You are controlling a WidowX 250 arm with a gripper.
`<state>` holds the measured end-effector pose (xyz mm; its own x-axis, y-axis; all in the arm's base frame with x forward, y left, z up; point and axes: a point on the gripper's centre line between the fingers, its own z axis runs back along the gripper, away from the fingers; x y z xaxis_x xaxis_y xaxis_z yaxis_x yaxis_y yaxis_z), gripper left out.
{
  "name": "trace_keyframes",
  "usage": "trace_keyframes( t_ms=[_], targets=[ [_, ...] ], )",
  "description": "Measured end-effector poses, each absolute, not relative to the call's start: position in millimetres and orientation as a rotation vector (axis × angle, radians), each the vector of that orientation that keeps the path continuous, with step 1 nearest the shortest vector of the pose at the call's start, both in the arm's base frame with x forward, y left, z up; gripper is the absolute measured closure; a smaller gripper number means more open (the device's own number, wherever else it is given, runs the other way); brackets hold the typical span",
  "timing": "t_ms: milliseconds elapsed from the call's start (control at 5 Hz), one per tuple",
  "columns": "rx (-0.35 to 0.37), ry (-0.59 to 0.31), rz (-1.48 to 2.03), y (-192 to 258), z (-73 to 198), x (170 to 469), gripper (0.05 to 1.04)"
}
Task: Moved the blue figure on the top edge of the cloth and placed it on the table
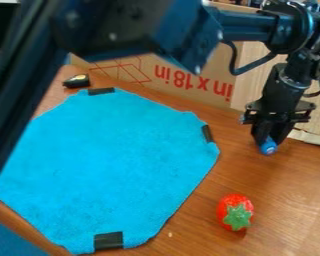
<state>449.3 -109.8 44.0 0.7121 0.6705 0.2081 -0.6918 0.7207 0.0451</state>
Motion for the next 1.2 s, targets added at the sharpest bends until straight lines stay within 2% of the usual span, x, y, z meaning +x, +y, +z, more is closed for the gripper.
trace_keyframes(
  t_ms=[200, 400, 600, 800, 1000, 1200],
  targets=[
    [0.121, -0.205, 0.776, -112.4, 44.4, 463.6, 0.712],
    [0.119, -0.207, 0.783, -112.5, 45.2, 463.9, 0.635],
    [0.128, -0.183, 0.778, -111.8, 36.2, 457.8, 0.310],
    [0.108, -0.178, 0.773, -108.2, 40.9, 455.7, 0.095],
    [0.047, -0.209, 0.789, -95.6, 73.2, 455.8, 0.083],
    [-0.038, -0.233, 0.794, -80.7, 117.1, 447.0, 0.083]
  ],
)
